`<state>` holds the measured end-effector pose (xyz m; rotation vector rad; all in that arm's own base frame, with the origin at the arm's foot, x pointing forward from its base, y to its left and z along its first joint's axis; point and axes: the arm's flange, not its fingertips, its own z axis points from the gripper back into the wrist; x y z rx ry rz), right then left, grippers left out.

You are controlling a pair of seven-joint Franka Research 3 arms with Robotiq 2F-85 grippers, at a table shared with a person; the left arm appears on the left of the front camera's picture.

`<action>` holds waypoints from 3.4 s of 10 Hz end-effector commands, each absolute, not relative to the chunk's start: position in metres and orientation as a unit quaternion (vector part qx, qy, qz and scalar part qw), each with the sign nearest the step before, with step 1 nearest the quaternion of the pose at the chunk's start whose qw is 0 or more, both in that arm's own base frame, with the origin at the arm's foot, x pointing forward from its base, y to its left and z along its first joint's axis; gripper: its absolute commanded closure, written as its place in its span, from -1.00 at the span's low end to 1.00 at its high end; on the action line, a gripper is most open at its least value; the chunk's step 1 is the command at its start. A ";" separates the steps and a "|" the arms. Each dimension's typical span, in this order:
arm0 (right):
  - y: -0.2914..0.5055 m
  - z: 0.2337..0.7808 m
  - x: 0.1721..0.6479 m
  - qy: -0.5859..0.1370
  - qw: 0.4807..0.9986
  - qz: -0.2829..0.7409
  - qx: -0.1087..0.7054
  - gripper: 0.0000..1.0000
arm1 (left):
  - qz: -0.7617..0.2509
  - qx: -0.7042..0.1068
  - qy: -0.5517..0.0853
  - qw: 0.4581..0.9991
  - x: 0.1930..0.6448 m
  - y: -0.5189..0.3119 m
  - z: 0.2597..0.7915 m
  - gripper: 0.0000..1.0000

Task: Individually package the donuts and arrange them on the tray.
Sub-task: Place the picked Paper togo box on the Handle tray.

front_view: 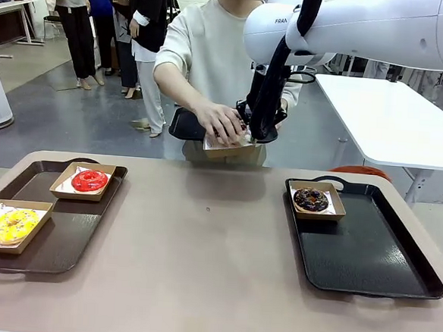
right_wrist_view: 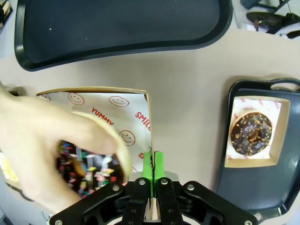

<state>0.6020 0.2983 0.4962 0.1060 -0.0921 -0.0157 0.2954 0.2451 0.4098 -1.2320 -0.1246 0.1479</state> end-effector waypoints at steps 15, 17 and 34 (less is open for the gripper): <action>0.156 0.507 0.473 0.000 1.000 -0.017 0.009 0.97 | 0.069 -0.577 -0.062 0.812 0.293 0.246 0.413 -1.00; 0.127 0.490 0.441 0.004 1.000 -0.019 0.010 0.97 | 0.069 -0.577 -0.062 0.812 0.293 0.246 0.413 -1.00; 0.070 0.417 0.422 0.031 0.999 -0.036 0.015 0.97 | 0.069 -0.577 -0.062 0.812 0.293 0.246 0.413 -1.00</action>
